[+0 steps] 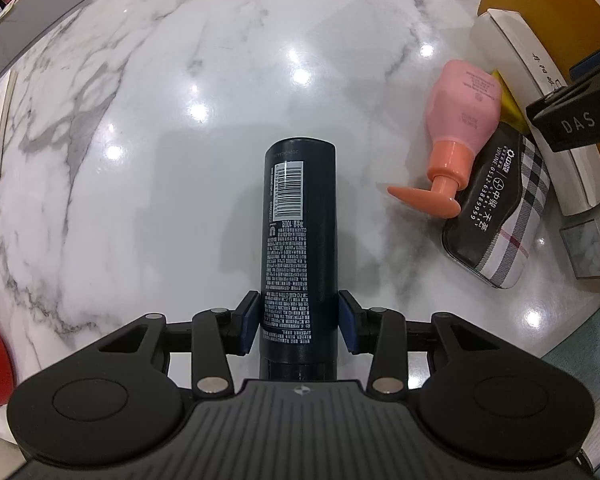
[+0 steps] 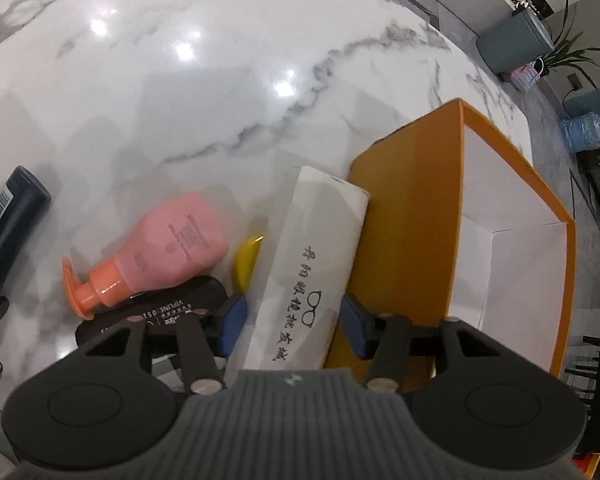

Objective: Organize rigid objects
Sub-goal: 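Grasp the long white rectangular box with the right tool and lift it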

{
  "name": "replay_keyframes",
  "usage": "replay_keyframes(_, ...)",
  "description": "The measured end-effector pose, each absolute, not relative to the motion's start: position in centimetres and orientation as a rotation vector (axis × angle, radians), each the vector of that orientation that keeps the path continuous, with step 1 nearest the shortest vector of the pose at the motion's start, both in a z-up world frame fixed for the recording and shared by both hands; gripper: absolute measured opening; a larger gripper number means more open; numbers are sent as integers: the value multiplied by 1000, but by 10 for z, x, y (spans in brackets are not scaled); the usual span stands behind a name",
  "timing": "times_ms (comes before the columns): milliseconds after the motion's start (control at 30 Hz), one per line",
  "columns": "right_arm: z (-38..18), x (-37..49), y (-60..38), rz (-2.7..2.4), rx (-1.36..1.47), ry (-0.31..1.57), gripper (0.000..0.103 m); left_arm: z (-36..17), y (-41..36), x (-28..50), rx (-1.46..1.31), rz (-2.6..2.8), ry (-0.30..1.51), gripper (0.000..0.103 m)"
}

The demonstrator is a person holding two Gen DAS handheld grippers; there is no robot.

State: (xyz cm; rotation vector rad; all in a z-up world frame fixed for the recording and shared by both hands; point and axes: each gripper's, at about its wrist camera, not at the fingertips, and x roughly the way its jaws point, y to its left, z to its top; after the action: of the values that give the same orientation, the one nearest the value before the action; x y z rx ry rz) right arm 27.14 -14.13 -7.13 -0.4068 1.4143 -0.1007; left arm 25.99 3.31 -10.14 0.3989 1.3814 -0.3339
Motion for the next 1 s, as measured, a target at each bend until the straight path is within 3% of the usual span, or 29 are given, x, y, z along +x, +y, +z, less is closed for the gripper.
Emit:
replay_keyframes(200,-78,274,-144,-119,-425,1410,62,-102,32,259,409,-335,1378,46)
replay_keyframes(300,-85,274,-142,-118,-454,1419,75,-101,31,258,412,-335,1376,46)
replay_keyframes(500,-92,265,-133,-118,-561,1372,75,-102,32,259,411,-338,1375,46)
replay_keyframes(567,-94,253,-127,-63,-655,1360,68,-101,32,259,411,-339,1376,46)
replay_keyframes(667,-103,240,-127,-28,-720,1360,65,-101,32,258,416,-341,1376,46)
replay_keyframes(800,-95,238,-134,-18,-673,1333,58,-101,32,258,415,-341,1372,46)
replay_keyframes(867,-86,239,-137,-4,-634,1335,47,-101,32,258,404,-347,1373,46)
replay_keyframes(1000,-72,239,-142,35,-594,1331,35,-99,32,260,378,-388,1372,46)
